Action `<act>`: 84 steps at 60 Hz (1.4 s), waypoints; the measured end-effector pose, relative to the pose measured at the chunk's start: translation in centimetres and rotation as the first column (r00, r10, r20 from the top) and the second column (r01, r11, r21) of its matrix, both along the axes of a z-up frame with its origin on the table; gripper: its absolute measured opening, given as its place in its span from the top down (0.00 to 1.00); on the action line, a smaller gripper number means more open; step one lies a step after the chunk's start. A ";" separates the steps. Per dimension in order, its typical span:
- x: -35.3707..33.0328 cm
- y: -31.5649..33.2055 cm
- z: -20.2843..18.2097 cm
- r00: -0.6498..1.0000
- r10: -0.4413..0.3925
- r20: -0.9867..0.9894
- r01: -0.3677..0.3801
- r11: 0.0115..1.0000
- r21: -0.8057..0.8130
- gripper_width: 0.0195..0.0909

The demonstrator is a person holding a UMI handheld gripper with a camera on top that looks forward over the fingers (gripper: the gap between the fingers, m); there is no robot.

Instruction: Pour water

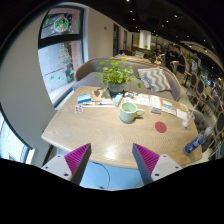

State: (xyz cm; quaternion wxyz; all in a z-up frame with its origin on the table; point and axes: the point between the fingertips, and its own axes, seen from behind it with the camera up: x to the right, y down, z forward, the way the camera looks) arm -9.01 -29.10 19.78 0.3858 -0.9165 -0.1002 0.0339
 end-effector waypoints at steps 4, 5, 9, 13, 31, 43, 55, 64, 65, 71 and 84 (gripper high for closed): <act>1.0 0.1 -0.3 1.000 -0.006 0.001 0.006 1.000 -0.003 0.08; 1.5 0.1 -0.4 1.000 -0.009 -0.001 0.009 1.000 -0.003 0.08; 3.1 0.2 -0.8 1.000 -0.024 -0.010 0.024 1.000 -0.006 0.08; 5.9 0.3 -1.4 0.999 -0.044 -0.020 0.044 0.999 0.002 0.08; 22.9 -1.0 -4.5 0.990 -0.141 -0.015 0.142 0.987 0.075 0.08; 36.3 -1.6 -8.8 0.972 -0.234 -0.016 0.235 0.969 0.073 0.08; 45.2 3.3 -11.9 0.951 -0.306 -0.049 0.310 0.944 0.115 0.08; 48.4 8.4 -12.2 0.945 -0.320 -0.062 0.326 0.926 0.190 0.08; 48.5 9.5 -12.3 0.946 -0.318 -0.066 0.325 0.925 0.198 0.08; 48.4 11.7 -12.8 0.949 -0.308 -0.075 0.317 0.921 0.226 0.19; 48.7 13.6 -13.1 0.941 -0.328 -0.079 0.337 0.904 0.263 0.59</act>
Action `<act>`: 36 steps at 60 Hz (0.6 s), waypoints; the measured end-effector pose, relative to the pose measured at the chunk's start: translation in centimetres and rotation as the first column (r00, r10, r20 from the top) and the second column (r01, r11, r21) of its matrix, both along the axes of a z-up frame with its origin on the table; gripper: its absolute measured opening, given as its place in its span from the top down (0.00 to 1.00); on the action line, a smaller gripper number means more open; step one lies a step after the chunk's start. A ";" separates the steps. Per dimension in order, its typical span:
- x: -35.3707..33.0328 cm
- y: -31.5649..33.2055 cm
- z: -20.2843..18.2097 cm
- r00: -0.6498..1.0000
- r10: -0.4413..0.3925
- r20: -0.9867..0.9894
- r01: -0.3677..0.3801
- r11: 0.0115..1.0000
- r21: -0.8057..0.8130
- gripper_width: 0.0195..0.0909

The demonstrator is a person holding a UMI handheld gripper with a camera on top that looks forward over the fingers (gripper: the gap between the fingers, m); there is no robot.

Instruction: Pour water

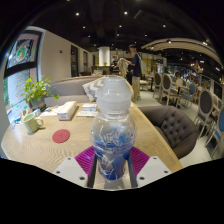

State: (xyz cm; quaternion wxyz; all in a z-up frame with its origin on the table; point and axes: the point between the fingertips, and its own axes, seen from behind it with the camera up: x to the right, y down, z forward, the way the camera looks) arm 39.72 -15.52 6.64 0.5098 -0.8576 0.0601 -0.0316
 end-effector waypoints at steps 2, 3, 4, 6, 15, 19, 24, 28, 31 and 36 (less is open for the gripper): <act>0.0 0.1 0.0 1.000 -0.004 -0.002 0.004 1.000 0.004 0.61; 0.0 0.1 0.0 1.000 -0.008 -0.002 0.008 1.000 0.005 0.62; 0.0 0.2 -0.1 1.000 -0.012 -0.001 0.012 1.000 0.007 0.66; -0.1 0.3 -0.1 1.000 -0.017 0.007 0.017 1.000 0.009 0.69; -0.8 0.9 0.0 0.997 -0.028 0.068 0.029 1.000 -0.007 0.78; -1.0 1.1 -0.1 0.995 -0.038 0.092 0.040 0.999 -0.020 0.78; -1.3 1.7 0.9 0.986 -0.050 0.159 0.054 0.998 -0.026 0.78; -1.6 2.7 2.3 0.969 -0.057 0.240 0.066 0.997 -0.028 0.78; -2.0 3.3 3.6 0.952 -0.069 0.298 0.081 0.996 -0.030 0.78; -3.3 5.3 6.7 0.907 -0.071 0.415 0.088 0.996 -0.023 0.78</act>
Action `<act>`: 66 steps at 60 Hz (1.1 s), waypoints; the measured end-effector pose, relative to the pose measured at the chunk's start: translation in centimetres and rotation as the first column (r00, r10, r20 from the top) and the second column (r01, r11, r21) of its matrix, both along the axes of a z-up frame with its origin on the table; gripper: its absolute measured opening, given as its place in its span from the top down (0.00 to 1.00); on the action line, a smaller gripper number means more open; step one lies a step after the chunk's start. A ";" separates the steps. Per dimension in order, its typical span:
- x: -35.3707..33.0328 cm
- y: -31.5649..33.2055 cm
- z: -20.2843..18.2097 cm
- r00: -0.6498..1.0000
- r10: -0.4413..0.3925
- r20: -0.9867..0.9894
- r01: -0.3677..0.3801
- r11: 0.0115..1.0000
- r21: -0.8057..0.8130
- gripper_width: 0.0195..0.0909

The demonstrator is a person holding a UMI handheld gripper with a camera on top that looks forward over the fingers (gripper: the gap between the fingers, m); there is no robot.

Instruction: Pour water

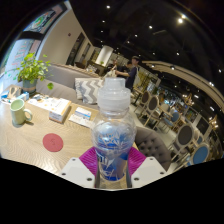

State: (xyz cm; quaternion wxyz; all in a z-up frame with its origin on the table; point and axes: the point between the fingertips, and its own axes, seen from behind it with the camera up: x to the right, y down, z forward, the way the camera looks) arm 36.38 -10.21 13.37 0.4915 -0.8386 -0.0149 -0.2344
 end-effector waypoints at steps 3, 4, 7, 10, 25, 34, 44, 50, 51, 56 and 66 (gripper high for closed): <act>-1.4 1.4 2.2 0.995 0.015 0.095 -0.015 1.000 -0.001 0.78; -1.9 1.8 2.8 0.991 0.022 0.130 -0.022 1.000 -0.004 0.77; -3.7 3.4 4.9 0.970 0.045 0.239 -0.043 0.999 -0.012 0.78; -6.1 5.2 6.9 0.934 0.081 0.349 -0.077 0.997 -0.025 0.78; -19.0 14.2 10.4 0.486 0.306 0.818 -0.193 0.951 -0.242 0.78; -23.2 17.5 7.8 0.154 0.415 0.897 -0.128 0.908 -0.398 0.78; -25.5 19.1 4.4 -0.110 0.516 0.849 -0.035 0.852 -0.522 0.78; -25.8 19.4 3.5 -0.131 0.543 0.830 -0.010 0.836 -0.548 0.78; -25.8 19.3 3.4 -0.123 0.545 0.829 -0.011 0.835 -0.550 0.78; -26.0 18.9 3.7 -0.072 0.540 0.838 -0.042 0.838 -0.544 0.78; -25.9 17.5 6.1 0.227 0.499 0.836 -0.206 0.864 -0.459 0.78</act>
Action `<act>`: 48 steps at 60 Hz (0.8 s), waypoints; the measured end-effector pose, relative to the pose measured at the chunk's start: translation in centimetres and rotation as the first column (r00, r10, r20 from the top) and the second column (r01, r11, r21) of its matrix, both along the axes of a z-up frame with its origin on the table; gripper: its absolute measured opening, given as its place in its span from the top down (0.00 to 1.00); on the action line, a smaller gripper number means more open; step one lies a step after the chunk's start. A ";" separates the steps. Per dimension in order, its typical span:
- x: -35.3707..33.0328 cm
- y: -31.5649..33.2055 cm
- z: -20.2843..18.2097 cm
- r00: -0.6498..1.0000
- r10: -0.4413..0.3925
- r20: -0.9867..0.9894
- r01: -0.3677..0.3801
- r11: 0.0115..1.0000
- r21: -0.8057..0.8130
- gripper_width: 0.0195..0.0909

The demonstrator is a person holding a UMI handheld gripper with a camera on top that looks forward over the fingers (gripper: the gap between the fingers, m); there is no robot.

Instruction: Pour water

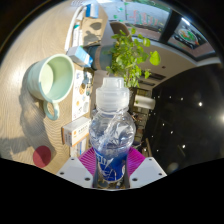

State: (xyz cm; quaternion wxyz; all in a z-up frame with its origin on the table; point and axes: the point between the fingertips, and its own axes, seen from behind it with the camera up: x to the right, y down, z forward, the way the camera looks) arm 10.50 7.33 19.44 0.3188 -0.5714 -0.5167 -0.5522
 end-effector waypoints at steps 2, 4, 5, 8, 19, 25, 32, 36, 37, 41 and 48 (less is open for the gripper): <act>0.4 -0.6 0.7 0.994 -0.016 -0.112 0.018 1.000 0.010 0.78; 0.7 -1.1 1.4 0.973 -0.027 -0.229 0.031 0.999 0.017 0.77; 0.9 -1.3 1.8 0.958 -0.029 -0.287 0.038 0.999 0.024 0.77; 1.7 -2.1 3.0 0.893 -0.043 -0.449 0.067 0.997 0.038 0.77; 4.4 -4.1 4.1 0.507 -0.052 -0.860 0.158 0.987 0.034 0.77; 6.3 -4.6 1.6 0.259 -0.086 -0.962 0.203 0.979 -0.033 0.77; 8.1 -4.4 -2.2 0.066 -0.110 -0.992 0.230 0.969 -0.092 0.77; 8.8 -4.3 -4.7 -0.022 -0.141 -0.990 0.238 0.961 -0.142 0.77; 8.9 -4.2 -5.2 -0.041 -0.148 -0.988 0.237 0.959 -0.154 0.77; 9.1 -4.2 -7.2 -0.100 -0.167 -0.981 0.232 0.955 -0.186 0.77; 8.4 -4.3 -9.6 -0.157 -0.188 -0.970 0.190 0.958 -0.217 0.77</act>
